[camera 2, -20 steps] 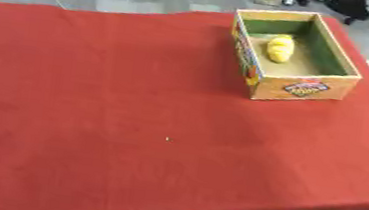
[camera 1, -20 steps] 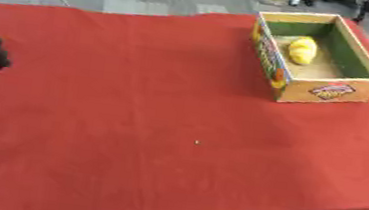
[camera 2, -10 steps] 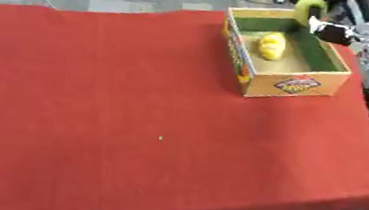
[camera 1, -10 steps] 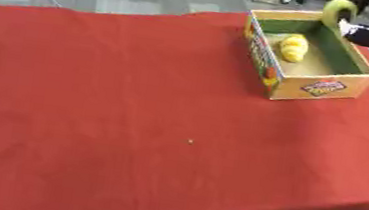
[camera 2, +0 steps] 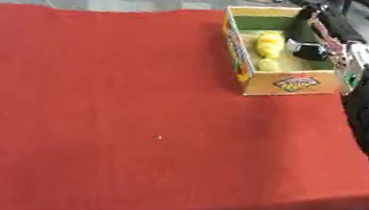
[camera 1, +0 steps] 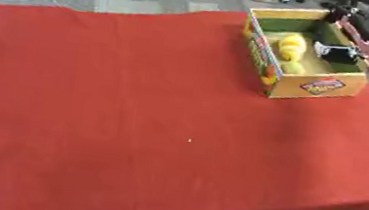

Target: Pick up the objects with one hand, pass them to the other hand, and then place them into the box on the other side of the table.

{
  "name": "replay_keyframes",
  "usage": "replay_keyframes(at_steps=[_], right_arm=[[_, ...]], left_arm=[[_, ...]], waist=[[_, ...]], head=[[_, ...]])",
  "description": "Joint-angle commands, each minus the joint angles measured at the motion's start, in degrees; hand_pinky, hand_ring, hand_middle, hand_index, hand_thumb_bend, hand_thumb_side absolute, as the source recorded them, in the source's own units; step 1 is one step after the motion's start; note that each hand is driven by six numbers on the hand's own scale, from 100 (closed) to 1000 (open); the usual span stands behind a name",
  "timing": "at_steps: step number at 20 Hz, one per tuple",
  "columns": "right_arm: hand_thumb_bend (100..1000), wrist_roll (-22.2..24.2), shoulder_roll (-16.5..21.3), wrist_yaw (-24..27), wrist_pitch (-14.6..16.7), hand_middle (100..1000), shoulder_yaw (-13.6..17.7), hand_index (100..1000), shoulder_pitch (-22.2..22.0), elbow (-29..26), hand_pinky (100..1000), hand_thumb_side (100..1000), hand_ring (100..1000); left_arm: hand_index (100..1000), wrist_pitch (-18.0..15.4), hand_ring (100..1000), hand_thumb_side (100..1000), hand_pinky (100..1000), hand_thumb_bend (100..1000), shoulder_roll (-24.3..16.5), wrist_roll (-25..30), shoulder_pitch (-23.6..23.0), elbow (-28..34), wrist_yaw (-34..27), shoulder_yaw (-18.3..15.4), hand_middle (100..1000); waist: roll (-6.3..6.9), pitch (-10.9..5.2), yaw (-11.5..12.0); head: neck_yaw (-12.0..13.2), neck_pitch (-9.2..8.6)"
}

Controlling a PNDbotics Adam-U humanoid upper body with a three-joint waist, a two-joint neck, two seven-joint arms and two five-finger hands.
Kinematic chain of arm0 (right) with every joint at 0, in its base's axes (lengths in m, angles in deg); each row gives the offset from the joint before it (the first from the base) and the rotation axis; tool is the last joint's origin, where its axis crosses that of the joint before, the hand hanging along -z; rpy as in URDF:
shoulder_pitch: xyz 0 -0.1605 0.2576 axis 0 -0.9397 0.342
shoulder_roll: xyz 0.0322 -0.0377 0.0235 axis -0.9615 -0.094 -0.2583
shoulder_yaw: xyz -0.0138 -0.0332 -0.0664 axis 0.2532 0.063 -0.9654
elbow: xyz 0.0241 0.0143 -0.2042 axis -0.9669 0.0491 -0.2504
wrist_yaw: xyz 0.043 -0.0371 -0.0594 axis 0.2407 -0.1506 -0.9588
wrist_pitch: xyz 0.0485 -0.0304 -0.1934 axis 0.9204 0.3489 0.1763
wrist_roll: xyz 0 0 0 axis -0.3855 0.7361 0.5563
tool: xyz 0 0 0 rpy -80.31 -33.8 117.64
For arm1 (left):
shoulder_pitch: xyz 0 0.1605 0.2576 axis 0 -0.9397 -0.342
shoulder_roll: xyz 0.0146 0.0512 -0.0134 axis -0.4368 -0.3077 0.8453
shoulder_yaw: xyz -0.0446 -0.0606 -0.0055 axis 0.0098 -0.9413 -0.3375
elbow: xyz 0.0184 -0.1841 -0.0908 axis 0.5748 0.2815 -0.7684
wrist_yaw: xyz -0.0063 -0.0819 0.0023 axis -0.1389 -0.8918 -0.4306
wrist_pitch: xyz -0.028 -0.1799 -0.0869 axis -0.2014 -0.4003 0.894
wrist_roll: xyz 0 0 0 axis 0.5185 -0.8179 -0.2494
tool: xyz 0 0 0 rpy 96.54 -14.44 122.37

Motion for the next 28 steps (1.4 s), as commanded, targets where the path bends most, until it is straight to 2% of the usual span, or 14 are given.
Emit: replay_keyframes(at_steps=[1,5,6,9,13,16,20,24,28], right_arm=[[100,-0.5,1.5,-0.1,1.0,680,0.6,985,1.1,-3.0,810,198,756],[100,-0.6,1.9,4.9,3.8,691,-0.6,975,-0.5,-12.6,816,191,760],[100,-0.2,1.9,7.0,4.4,691,-1.2,974,-1.2,-16.3,816,188,760],[100,1.7,1.1,14.2,4.7,687,-2.9,961,-4.1,-29.5,815,100,757],[100,5.0,-2.6,21.3,3.4,686,-4.0,954,-9.1,-47.6,818,100,755],[100,8.5,-6.4,24.0,1.9,683,-4.0,950,-12.8,-58.3,820,100,755],[100,12.8,-11.8,26.4,1.0,677,-4.5,944,-16.6,-66.4,824,100,755],[100,16.4,-17.1,27.3,1.1,670,-5.3,924,-19.2,-70.4,828,100,755],[100,19.1,-20.1,28.8,2.0,666,-6.5,913,-20.1,-73.2,829,100,753]], left_arm=[[757,0.0,731,710,881,569,-0.9,0.0,0.5,1.0,-0.4,-0.8,642],[757,-0.4,731,701,878,557,-2.1,-0.9,1.5,0.0,0.4,-1.5,642],[757,-0.5,731,701,878,555,-2.7,-1.5,2.0,-0.7,1.2,-1.9,642],[759,-1.6,733,690,872,547,-5.0,-4.2,4.0,-3.9,5.4,-3.0,645],[768,-3.3,736,648,857,544,-9.5,-10.3,7.7,-11.9,14.5,-3.5,653],[772,-4.2,737,619,852,536,-11.3,-15.5,11.6,-19.9,21.1,-3.0,657],[781,-4.2,742,590,841,556,-12.2,-21.9,17.3,-31.1,29.4,-2.1,666],[799,-2.1,753,536,833,567,-11.9,-29.5,22.8,-41.2,38.8,-1.5,688],[810,-1.1,756,542,829,583,-10.6,-34.0,27.2,-50.5,45.2,-1.9,693]], waist=[[0.10,0.10,0.0],[0.13,0.03,-0.3],[0.17,0.02,-0.4],[0.34,-0.01,-0.9],[0.52,-0.04,-1.8],[0.61,-0.09,-2.4],[0.35,-0.12,-3.7],[-0.16,0.19,-5.2],[-0.79,0.90,-6.9]], head=[[0.0,-0.13],[1.4,-0.13],[2.1,-0.13],[4.7,-0.13],[10.5,-0.13],[15.5,-0.13],[20.2,-0.13],[22.9,-0.13],[24.6,-0.13]])
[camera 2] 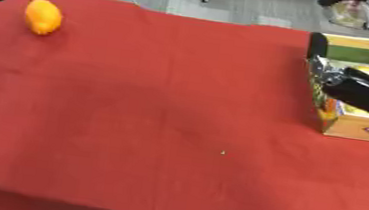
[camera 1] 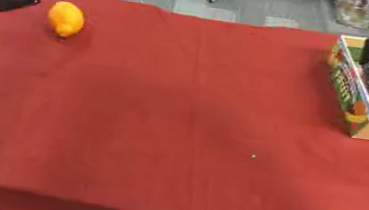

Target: Pick up the objects with one hand, pass them to the other hand, and then place them into the box on the other side of the table.

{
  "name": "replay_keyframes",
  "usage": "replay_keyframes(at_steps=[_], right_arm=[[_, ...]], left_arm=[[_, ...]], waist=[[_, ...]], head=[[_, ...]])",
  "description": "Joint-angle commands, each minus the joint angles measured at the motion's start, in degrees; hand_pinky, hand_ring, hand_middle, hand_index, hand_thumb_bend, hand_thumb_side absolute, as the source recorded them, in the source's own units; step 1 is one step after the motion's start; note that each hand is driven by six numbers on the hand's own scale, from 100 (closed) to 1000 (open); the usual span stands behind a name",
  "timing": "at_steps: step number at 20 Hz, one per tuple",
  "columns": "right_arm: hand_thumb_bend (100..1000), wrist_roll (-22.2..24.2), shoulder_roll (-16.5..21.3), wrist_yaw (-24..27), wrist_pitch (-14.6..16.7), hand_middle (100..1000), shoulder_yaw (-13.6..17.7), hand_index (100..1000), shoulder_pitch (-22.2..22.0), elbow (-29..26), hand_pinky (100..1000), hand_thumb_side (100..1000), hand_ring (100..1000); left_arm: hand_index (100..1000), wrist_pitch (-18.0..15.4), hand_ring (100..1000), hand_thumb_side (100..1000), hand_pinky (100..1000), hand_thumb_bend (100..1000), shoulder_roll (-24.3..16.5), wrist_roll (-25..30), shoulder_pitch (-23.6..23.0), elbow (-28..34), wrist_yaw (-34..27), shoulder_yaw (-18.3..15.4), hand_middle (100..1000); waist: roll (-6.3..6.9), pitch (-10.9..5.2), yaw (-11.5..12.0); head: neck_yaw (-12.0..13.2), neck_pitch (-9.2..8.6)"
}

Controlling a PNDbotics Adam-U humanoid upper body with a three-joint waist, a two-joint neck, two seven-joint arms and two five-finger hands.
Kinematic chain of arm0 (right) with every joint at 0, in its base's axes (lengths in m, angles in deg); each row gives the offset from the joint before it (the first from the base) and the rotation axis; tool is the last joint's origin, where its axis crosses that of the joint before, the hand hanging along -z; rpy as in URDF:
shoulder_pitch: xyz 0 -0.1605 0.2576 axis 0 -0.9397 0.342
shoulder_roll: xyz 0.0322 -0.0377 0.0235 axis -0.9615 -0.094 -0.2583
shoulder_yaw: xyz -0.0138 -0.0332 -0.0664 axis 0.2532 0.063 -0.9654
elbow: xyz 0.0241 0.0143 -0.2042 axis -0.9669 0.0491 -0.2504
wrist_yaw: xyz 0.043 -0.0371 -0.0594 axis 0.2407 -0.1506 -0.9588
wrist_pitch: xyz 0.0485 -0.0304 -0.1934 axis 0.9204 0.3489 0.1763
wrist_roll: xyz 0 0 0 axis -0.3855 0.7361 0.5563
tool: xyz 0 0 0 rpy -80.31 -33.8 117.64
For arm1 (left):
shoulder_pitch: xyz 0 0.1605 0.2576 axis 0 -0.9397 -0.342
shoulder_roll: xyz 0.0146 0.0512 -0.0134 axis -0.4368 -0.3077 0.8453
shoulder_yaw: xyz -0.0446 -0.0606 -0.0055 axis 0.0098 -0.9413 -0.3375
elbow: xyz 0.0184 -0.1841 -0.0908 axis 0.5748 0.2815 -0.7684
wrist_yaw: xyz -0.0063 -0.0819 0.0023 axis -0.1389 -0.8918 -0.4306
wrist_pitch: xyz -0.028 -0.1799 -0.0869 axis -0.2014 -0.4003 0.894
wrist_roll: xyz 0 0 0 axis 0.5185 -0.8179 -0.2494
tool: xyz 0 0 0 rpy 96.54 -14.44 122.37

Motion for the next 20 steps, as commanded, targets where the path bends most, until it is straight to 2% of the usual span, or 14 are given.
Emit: replay_keyframes(at_steps=[1,7,10,15,17,19,20], right_arm=[[100,1.9,-1.4,1.5,0.6,665,-0.5,909,0.3,-3.1,829,100,753],[100,4.5,-3.7,3.7,1.5,658,-1.8,895,-0.2,-4.7,831,239,751],[100,5.2,-4.3,4.5,1.5,655,-1.8,890,-0.3,-4.8,831,284,750],[100,5.7,-5.0,5.2,1.4,652,-1.7,886,-0.4,-5.0,831,339,749],[100,5.9,-5.2,5.4,1.3,651,-1.7,885,-0.5,-5.0,832,371,749],[100,6.0,-5.3,5.5,1.2,651,-1.7,883,-0.5,-5.0,832,396,749],[100,6.0,-5.4,5.6,1.2,651,-1.6,883,-0.6,-5.0,832,402,748]], left_arm=[[818,0.4,756,535,827,585,-0.8,-3.4,3.0,-6.3,5.1,-0.7,694],[823,0.9,753,428,818,520,0.5,-5.8,5.9,-15.3,10.3,-1.9,686],[820,0.8,748,382,814,496,0.6,-5.8,6.5,-17.1,11.8,-2.1,681],[814,1.1,745,356,812,498,1.0,-5.5,7.0,-18.9,13.4,-2.3,679],[800,1.1,738,302,809,449,1.3,-5.2,7.3,-19.2,14.0,-2.3,670],[770,1.1,709,144,795,303,1.6,-4.7,7.4,-19.5,14.5,-2.3,636],[756,1.2,695,100,791,241,1.7,-4.6,7.4,-19.6,14.7,-2.3,620]], waist=[[-0.83,0.46,-0.6],[-1.49,1.83,-2.5],[-1.75,2.48,-3.3],[-2.05,3.24,-4.3],[-2.15,3.43,-4.5],[-2.21,3.53,-4.5],[-2.22,3.56,-4.5]], head=[[1.4,-0.13],[2.5,-0.13],[2.9,-0.13],[3.3,-0.13],[3.4,-0.13],[3.5,-0.13],[3.5,-0.13]])
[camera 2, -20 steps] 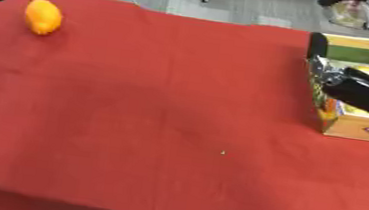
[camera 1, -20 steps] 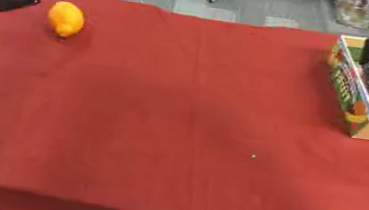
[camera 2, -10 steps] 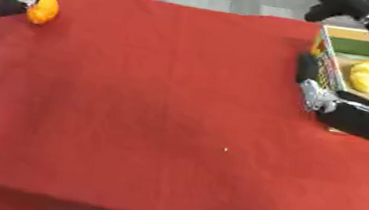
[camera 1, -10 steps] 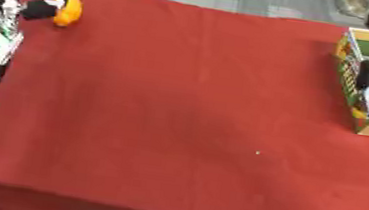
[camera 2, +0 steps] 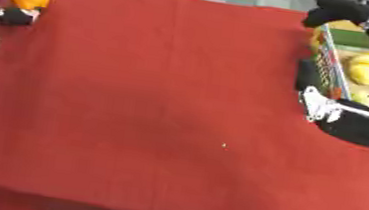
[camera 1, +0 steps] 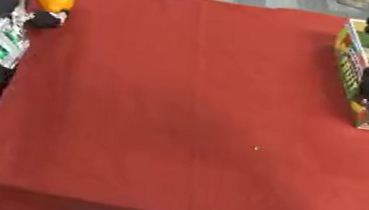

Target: Pick up the objects with one hand, pass them to the other hand, and then place them into the box on the other side of the table.

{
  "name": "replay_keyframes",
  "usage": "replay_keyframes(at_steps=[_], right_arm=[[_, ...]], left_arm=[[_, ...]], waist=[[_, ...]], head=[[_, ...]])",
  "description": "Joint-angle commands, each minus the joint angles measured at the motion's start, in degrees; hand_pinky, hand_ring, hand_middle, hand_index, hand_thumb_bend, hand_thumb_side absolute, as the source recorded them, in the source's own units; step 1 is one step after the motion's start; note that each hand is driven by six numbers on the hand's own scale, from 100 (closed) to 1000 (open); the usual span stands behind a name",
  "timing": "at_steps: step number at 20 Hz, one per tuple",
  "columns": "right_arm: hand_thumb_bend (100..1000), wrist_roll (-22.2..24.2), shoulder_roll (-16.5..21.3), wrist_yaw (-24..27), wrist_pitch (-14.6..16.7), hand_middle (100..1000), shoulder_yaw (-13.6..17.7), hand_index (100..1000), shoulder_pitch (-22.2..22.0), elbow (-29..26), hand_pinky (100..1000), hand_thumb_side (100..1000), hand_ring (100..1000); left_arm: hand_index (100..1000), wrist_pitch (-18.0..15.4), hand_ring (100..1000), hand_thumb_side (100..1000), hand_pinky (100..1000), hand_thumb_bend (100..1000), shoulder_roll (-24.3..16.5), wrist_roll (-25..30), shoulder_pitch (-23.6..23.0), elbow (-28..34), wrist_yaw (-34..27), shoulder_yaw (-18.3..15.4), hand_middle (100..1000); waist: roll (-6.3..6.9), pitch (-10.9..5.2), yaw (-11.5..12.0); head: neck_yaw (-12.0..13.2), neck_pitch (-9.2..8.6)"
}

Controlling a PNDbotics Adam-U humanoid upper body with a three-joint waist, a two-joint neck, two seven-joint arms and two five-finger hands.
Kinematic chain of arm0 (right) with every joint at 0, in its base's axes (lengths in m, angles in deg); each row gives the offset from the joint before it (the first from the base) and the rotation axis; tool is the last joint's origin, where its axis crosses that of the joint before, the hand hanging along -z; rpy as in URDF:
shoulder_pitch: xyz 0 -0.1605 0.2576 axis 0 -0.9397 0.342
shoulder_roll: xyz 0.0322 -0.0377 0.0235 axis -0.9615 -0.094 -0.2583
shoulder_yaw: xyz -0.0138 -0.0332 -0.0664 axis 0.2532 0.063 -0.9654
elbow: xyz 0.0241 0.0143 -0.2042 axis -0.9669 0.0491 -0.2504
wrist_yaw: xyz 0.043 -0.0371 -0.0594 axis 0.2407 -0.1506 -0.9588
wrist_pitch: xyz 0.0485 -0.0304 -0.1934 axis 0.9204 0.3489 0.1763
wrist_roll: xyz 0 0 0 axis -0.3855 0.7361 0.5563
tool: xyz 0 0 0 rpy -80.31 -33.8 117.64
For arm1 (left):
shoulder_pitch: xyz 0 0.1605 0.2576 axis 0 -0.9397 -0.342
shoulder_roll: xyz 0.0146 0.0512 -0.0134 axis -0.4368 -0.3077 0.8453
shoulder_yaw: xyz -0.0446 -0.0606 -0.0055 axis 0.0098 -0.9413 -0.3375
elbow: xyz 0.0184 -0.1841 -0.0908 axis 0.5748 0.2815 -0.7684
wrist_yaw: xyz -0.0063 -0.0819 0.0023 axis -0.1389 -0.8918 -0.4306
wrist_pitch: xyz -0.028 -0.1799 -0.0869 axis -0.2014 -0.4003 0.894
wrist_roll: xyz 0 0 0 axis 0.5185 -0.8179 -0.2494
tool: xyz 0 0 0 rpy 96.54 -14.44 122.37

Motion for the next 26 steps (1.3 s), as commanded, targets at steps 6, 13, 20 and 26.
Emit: replay_keyframes(at_steps=[6,13,20,26], right_arm=[[100,0.4,0.2,0.8,-0.1,649,0.4,880,0.5,-1.3,833,418,748],[100,1.0,0.6,1.1,0.1,649,-0.3,881,0.4,-1.1,831,412,747],[100,2.3,1.3,0.9,1.6,646,-2.8,885,0.5,-1.1,827,305,743],[100,4.2,1.9,1.2,3.9,630,-6.3,885,1.6,-0.1,821,235,733]], left_arm=[[563,-0.5,525,100,698,100,-0.8,-1.0,1.1,1.2,0.8,-1.1,445],[555,-7.2,534,104,725,100,-2.3,6.1,-1.4,14.5,-8.7,3.0,439],[569,-9.7,553,105,754,100,-7.0,28.2,-8.9,40.7,-26.3,13.2,453],[575,-4.0,557,107,759,100,-9.2,42.5,-9.2,56.2,-39.2,23.1,458]], waist=[[-0.56,-0.18,0.2],[0.11,-0.90,1.2],[0.95,-2.21,1.9],[1.54,-3.34,2.3]], head=[[0.4,-0.13],[-0.5,-0.13],[-2.5,-0.13],[-3.2,-0.13]])
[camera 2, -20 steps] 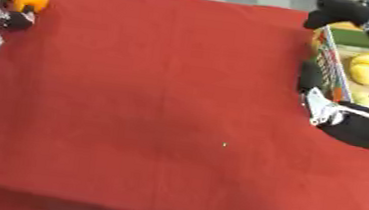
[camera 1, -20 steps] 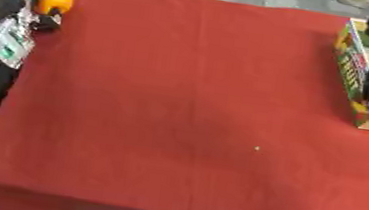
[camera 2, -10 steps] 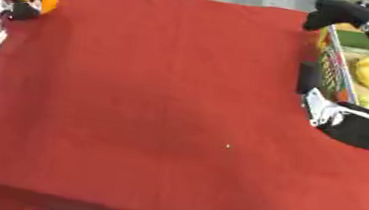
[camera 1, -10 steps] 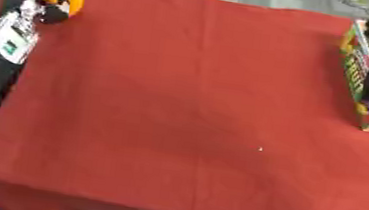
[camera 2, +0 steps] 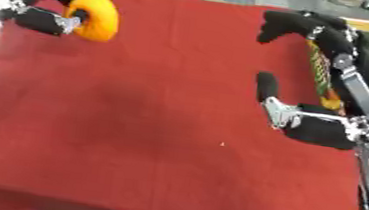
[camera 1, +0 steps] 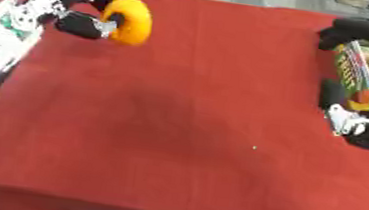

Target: Pick up the objects with one hand, pass them to the other hand, and then place them into the box on the other side of the table.

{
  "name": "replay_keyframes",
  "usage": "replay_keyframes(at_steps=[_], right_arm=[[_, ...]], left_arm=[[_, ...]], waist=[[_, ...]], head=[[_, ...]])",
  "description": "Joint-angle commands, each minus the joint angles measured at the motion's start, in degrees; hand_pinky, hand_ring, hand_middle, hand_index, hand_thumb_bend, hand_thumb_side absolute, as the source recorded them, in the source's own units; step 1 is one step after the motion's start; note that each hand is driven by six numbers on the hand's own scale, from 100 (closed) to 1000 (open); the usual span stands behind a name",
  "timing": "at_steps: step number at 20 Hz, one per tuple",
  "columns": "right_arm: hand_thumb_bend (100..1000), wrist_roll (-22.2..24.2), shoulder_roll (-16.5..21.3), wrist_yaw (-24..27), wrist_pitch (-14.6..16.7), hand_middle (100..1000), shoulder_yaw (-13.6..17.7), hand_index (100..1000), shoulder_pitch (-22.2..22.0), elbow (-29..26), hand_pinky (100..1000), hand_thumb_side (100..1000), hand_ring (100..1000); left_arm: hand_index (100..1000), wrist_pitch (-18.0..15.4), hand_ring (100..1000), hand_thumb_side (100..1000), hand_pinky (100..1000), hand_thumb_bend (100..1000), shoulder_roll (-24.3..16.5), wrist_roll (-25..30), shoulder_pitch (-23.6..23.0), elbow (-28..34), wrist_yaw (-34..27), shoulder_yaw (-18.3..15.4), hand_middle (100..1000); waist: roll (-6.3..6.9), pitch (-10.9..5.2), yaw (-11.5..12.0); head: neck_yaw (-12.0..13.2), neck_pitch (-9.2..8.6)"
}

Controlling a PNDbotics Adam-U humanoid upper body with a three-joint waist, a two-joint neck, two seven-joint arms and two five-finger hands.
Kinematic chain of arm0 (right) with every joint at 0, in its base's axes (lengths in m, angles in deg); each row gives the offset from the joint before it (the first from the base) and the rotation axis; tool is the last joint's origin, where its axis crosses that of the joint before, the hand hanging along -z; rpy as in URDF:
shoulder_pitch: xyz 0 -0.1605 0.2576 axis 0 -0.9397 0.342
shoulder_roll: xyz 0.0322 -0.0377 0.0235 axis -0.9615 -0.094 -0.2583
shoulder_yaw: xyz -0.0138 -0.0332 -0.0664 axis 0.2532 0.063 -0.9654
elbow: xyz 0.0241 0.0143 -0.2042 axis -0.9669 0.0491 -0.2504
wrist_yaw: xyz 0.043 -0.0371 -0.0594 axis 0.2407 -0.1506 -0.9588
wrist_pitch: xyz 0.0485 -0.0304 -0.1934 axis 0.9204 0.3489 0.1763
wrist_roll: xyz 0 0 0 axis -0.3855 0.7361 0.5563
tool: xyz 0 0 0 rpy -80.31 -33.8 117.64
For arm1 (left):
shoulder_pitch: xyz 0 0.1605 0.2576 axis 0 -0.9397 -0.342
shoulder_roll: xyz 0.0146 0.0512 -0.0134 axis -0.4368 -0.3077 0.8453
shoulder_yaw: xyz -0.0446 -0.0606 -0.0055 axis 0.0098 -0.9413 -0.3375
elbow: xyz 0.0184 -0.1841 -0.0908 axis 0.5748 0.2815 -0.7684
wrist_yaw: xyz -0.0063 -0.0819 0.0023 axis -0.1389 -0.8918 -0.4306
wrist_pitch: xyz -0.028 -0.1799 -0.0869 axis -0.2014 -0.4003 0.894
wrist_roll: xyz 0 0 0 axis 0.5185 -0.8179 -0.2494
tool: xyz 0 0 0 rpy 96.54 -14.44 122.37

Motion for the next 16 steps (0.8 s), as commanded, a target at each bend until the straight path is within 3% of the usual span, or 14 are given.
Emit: replay_keyframes(at_steps=[1,3,5,9,16], right_arm=[[100,1.0,1.3,0.0,1.6,630,-1.5,885,1.4,0.1,820,209,732],[100,1.1,1.3,-1.1,2.7,629,-2.1,885,1.7,0.5,816,133,727],[100,0.6,1.2,-2.9,3.7,624,-2.5,884,1.9,0.6,812,112,721],[100,-0.3,1.1,-5.9,5.7,616,-4.5,876,2.4,0.9,805,116,714],[100,0.1,1.2,-8.6,8.3,606,-6.9,867,3.7,2.0,798,143,706]], left_arm=[[576,3.7,557,108,760,100,-2.6,6.4,1.8,6.8,-6.5,4.3,458],[575,6.4,557,112,761,100,-2.2,9.4,2.7,8.8,-9.0,6.6,457],[574,8.9,557,115,764,100,-1.4,11.6,3.3,10.1,-11.3,8.2,457],[577,12.8,558,117,767,100,0.7,14.5,4.7,11.1,-14.2,10.6,459],[577,16.6,561,123,774,100,4.5,17.5,7.4,12.3,-16.4,13.2,459]], waist=[[0.91,-2.14,0.1],[1.02,-2.38,0.2],[1.04,-2.53,0.2],[0.98,-2.64,0.4],[0.73,-2.65,1.0]], head=[[-0.5,-0.14],[-0.7,-0.14],[-0.8,-0.14],[-1.1,-0.14],[-1.6,-0.14]])
